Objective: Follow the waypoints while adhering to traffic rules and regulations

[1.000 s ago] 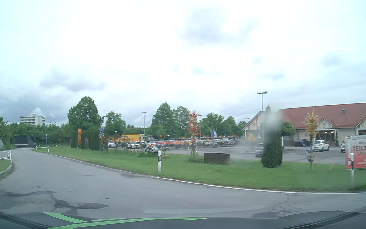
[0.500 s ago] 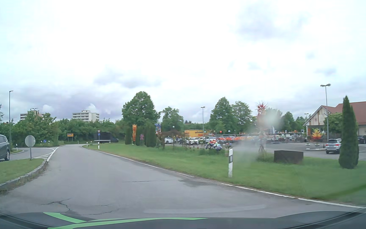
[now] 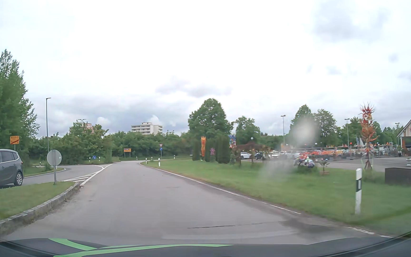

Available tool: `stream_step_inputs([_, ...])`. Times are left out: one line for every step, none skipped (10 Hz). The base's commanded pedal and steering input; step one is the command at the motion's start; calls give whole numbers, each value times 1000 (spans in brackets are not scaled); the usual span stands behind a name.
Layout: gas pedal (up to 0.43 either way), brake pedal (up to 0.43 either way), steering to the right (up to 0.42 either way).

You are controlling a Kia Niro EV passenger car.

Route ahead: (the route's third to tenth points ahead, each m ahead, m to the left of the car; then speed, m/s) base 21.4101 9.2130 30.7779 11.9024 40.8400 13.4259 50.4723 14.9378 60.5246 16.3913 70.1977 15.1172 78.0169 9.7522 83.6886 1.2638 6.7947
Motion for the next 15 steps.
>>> stream_step_inputs([378, 0, -215])
stream_step_inputs([378, 0, -173])
stream_step_inputs([378, 0, -144])
stream_step_inputs([378, 0, -123])
stream_step_inputs([378, 0, -116])
stream_step_inputs([378, 0, -114])
stream_step_inputs([378, 0, -114])
stream_step_inputs([378, 0, -112])
stream_step_inputs([378, 0, -104])
stream_step_inputs([378, 0, -81])
stream_step_inputs([378, 0, -59])
stream_step_inputs([378, 0, -43])
stream_step_inputs([378, 0, -36])
stream_step_inputs([378, 0, -34])
stream_step_inputs([378, 0, -31])
